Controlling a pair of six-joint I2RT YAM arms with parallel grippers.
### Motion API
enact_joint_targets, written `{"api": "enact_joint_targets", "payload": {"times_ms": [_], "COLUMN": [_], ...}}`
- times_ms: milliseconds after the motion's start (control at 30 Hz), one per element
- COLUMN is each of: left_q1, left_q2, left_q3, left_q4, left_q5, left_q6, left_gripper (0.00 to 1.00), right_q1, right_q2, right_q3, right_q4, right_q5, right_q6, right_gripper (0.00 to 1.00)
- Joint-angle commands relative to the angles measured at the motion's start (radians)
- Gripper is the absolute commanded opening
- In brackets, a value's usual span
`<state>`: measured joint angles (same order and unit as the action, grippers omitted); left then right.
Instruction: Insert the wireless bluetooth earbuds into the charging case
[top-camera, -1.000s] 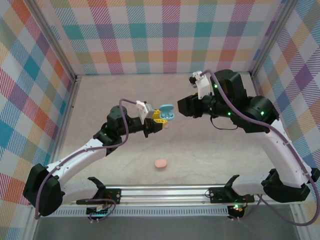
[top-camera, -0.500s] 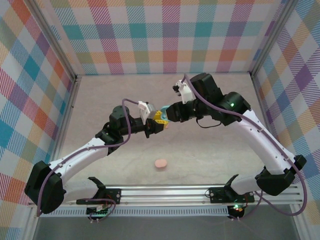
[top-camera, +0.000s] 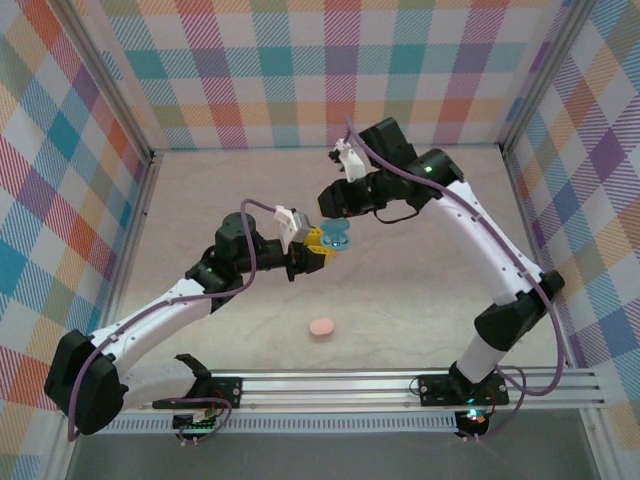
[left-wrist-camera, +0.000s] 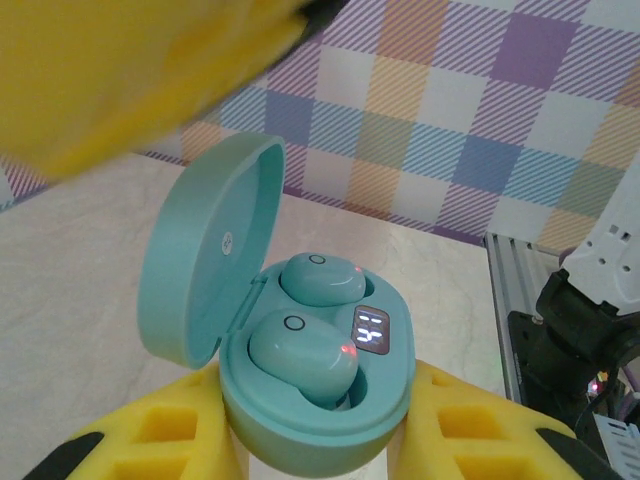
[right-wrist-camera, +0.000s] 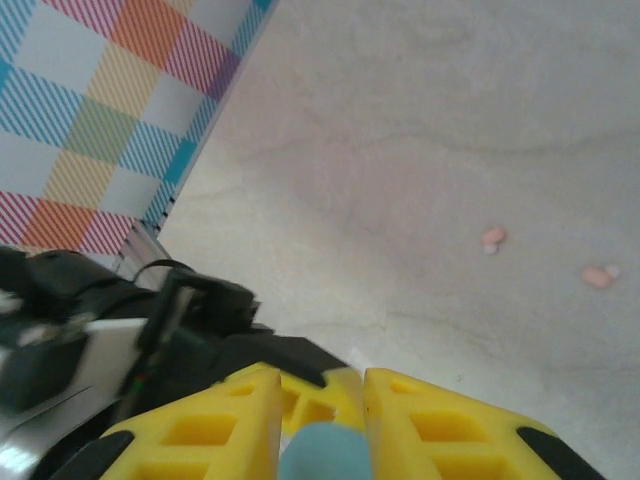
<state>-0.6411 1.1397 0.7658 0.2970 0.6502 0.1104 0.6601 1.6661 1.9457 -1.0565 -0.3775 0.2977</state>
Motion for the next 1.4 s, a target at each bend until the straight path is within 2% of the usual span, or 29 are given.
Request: {"api": "enact_joint_targets", "payload": {"times_ms": [0, 267, 433, 600, 667, 800, 900, 1100, 1367], "left_q1": [-0.009, -0.008, -0.007, -0.008, -0.006, -0.002, 0.000, 0.000, 0.000], "left_q2": [-0.032, -0.021, 0.007, 0.015, 0.013, -0.002, -0.018, -0.006, 0.025], "left_q3": [0.030, 0.028, 0.032, 0.035, 0.033, 0.029, 0.026, 0.042, 0.061], "left_q4": [-0.030, -0.015, 0.010, 0.021, 0.026, 0.042, 0.063, 0.089, 0.145], "left_q5": [0.022, -0.033, -0.029, -0.028, -0.035, -0.037, -0.040, -0.023, -0.016], "left_q6": [0.034, 0.023, 0.006, -0.010, -0.025, -0.051, -0.075, -0.111, -0.154], "left_gripper": [0.00, 0.00, 0.00, 0.00, 0.00, 0.00, 0.00, 0.00, 0.00], "right_q1": [-0.002, -0.003, -0.002, -0.048, -0.091, -0.180, -0.207, -0.206, -0.205], "right_q2": [-0.015, -0.107, -0.165, -0.224, -0.262, -0.352, -0.385, -0.387, -0.378], "right_q3": [0.000, -0.126, -0.176, -0.222, -0.283, -0.503, -0.639, -0.752, -0.806], "right_q4": [-0.047, -0.028, -0.003, 0.055, 0.126, 0.391, 0.568, 0.807, 0.923], "right_q5": [-0.062, -0.102, -0.096, -0.094, -0.146, -0.315, -0.401, -0.503, -0.554], "right_q6": [-0.025, 0.027, 0.062, 0.129, 0.191, 0.401, 0.544, 0.717, 0.805], "right_gripper": [0.29, 0.29, 0.33, 0.46, 0.52, 0.54, 0.55, 0.58, 0.57]}}
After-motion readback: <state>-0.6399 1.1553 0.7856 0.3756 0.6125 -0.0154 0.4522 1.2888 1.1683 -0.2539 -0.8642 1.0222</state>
